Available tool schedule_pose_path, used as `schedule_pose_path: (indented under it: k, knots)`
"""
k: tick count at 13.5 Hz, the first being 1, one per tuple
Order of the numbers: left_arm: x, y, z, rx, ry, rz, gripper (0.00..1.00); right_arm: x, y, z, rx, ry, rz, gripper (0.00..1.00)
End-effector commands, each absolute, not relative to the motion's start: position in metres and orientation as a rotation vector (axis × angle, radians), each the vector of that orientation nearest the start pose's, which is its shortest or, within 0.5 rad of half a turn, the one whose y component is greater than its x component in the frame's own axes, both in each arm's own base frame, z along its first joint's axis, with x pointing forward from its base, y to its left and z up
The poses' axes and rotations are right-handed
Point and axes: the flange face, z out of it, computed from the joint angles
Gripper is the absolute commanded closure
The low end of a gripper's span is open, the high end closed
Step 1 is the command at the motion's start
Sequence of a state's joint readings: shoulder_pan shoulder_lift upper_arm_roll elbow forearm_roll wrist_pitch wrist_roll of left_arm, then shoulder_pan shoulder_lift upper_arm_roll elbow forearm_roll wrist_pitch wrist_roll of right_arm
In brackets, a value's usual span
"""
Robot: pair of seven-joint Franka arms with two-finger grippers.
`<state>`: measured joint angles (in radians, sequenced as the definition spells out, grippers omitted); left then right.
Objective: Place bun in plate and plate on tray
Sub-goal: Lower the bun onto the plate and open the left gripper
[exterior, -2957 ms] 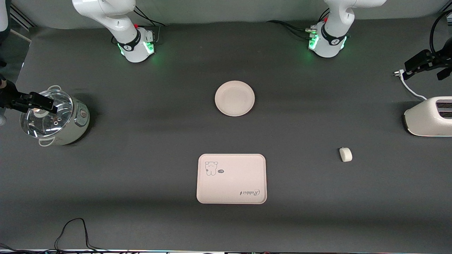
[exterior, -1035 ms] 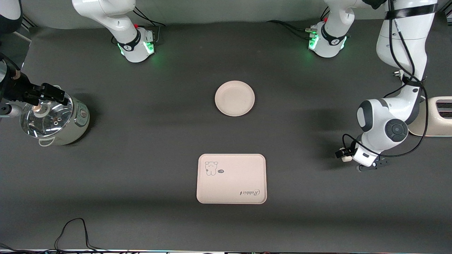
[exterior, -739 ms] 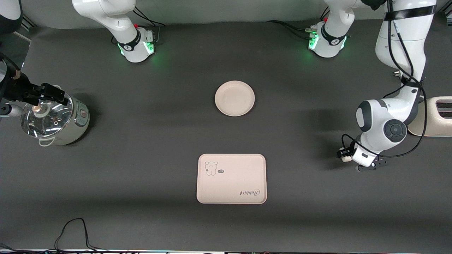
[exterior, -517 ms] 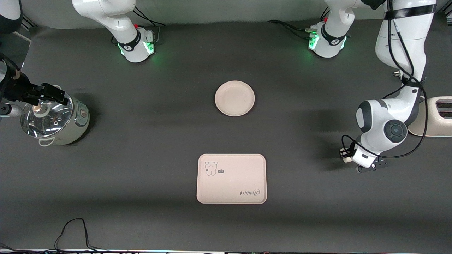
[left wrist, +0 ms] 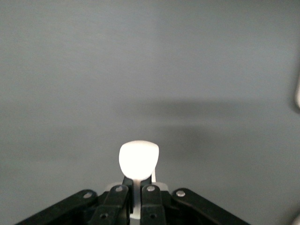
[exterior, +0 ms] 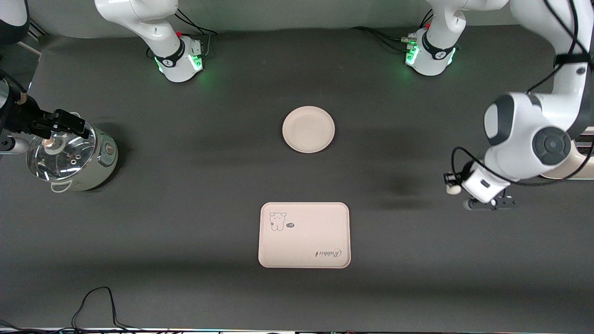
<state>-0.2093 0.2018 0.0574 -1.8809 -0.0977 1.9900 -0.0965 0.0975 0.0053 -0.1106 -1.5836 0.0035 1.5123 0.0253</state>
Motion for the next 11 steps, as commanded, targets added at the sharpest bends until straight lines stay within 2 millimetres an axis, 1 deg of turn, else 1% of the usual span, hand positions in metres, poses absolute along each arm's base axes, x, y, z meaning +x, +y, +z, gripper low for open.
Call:
schedule_pose_path:
  k: [1, 2, 3, 4, 6, 7, 8, 9, 10, 11]
  knots:
    - [0.547, -0.159, 0.465, -3.214, 0.137, 0.245, 1.00, 0.543, -0.007, 0.614, -3.150, 0.085, 0.104, 0.00]
    - [0.525, -0.190, 0.484, -3.205, 0.141, 0.267, 1.00, 0.544, -0.007, 0.614, -3.152, 0.085, 0.104, 0.00]
    - [0.503, -0.225, 0.495, -3.197, 0.129, 0.267, 1.00, 0.544, -0.007, 0.614, -3.152, 0.082, 0.106, 0.00]
    - [0.484, -0.259, 0.499, -3.189, 0.109, 0.255, 1.00, 0.543, -0.007, 0.613, -3.150, 0.085, 0.109, 0.00]
    - [0.451, -0.326, 0.496, -3.190, 0.039, 0.222, 1.00, 0.544, -0.007, 0.613, -3.150, 0.085, 0.106, 0.00]
    - [0.432, -0.355, 0.483, -3.196, 0.014, 0.200, 1.00, 0.544, -0.007, 0.614, -3.152, 0.085, 0.106, 0.00]
    - [0.416, -0.377, 0.466, -3.210, -0.022, 0.170, 1.00, 0.543, -0.007, 0.613, -3.150, 0.085, 0.109, 0.00]
    - [0.395, -0.402, 0.440, -3.220, -0.041, 0.149, 1.00, 0.543, -0.007, 0.613, -3.150, 0.085, 0.109, 0.00]
    - [0.381, -0.419, 0.410, -3.236, -0.107, 0.138, 1.00, 0.543, -0.007, 0.613, -3.150, 0.085, 0.109, 0.00]
    - [0.371, -0.429, 0.380, -3.252, -0.144, 0.126, 1.00, 0.544, -0.007, 0.613, -3.150, 0.085, 0.106, 0.00]
